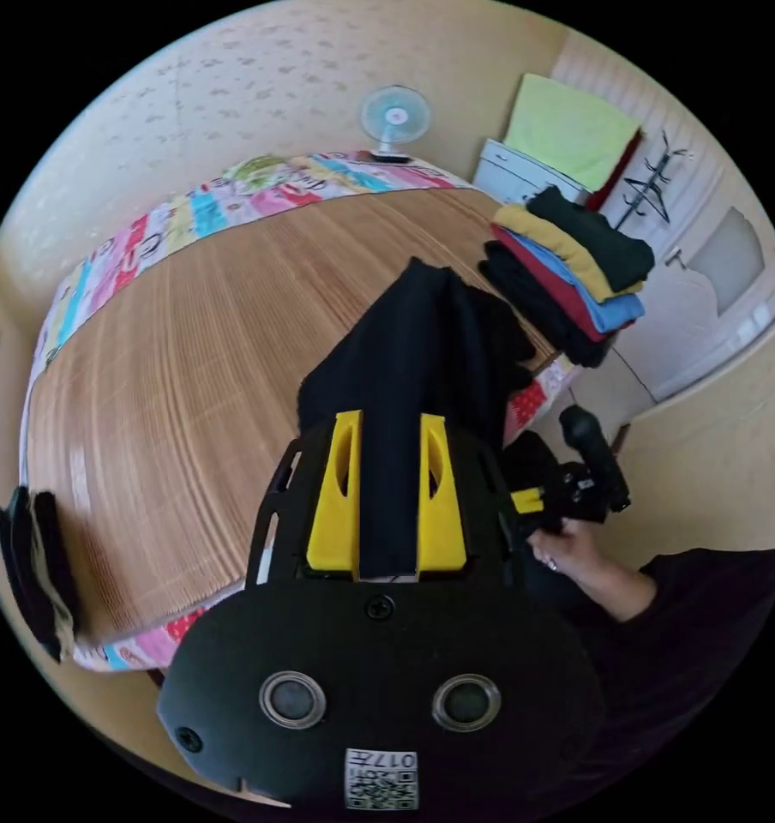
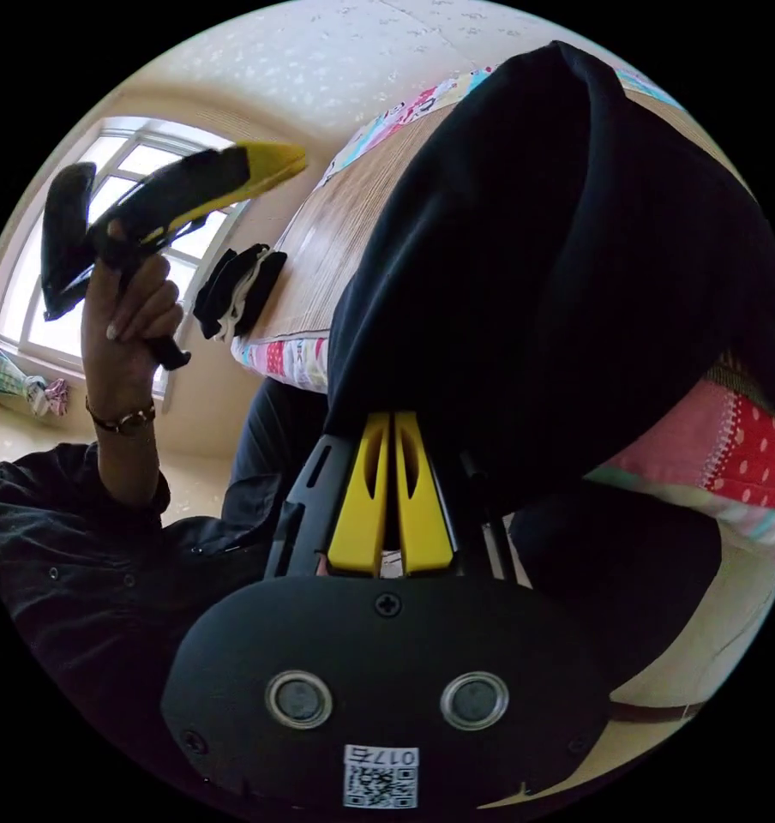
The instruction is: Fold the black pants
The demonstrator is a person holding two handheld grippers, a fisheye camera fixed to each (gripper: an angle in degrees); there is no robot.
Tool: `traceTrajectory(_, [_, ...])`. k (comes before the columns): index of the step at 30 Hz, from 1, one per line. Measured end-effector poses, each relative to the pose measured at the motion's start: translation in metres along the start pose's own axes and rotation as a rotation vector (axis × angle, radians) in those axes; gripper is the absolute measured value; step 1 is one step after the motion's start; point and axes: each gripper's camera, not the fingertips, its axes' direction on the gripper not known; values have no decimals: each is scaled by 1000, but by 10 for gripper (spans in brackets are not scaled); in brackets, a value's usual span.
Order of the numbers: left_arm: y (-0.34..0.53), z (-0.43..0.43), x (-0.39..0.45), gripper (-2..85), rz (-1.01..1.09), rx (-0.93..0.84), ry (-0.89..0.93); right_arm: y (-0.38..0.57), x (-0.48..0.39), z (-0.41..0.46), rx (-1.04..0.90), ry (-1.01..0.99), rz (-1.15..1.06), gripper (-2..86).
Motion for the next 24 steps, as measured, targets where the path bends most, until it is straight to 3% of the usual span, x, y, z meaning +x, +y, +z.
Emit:
traceTrajectory(5, [-55, 44, 36, 113, 109, 27, 2, 13, -1, -38, 61, -96, 45, 5])
traceTrajectory(9, [-70, 129, 23, 59, 125, -178, -79, 28, 4, -69, 140, -132, 93, 5])
traceTrajectory(12, [-57, 101, -19, 7, 62, -75, 76, 44, 19, -95, 221, -135, 175, 4])
traceTrajectory(14, [-40, 56, -57, 0, -43, 99, 208, 58, 34, -114, 284, -142, 235, 3])
traceTrajectory(16, [-17, 13, -111, 4, -229, 228, 164, 66, 45, -123, 324, -141, 279, 3])
traceTrajectory(19, [-10, 9, -144, 41, -317, 156, 69, 72, 62, -128, 359, -146, 350, 4])
traceTrajectory(24, [-5, -20, -72, 87, -203, 273, -41, 77, 53, -127, 463, -200, 369, 4])
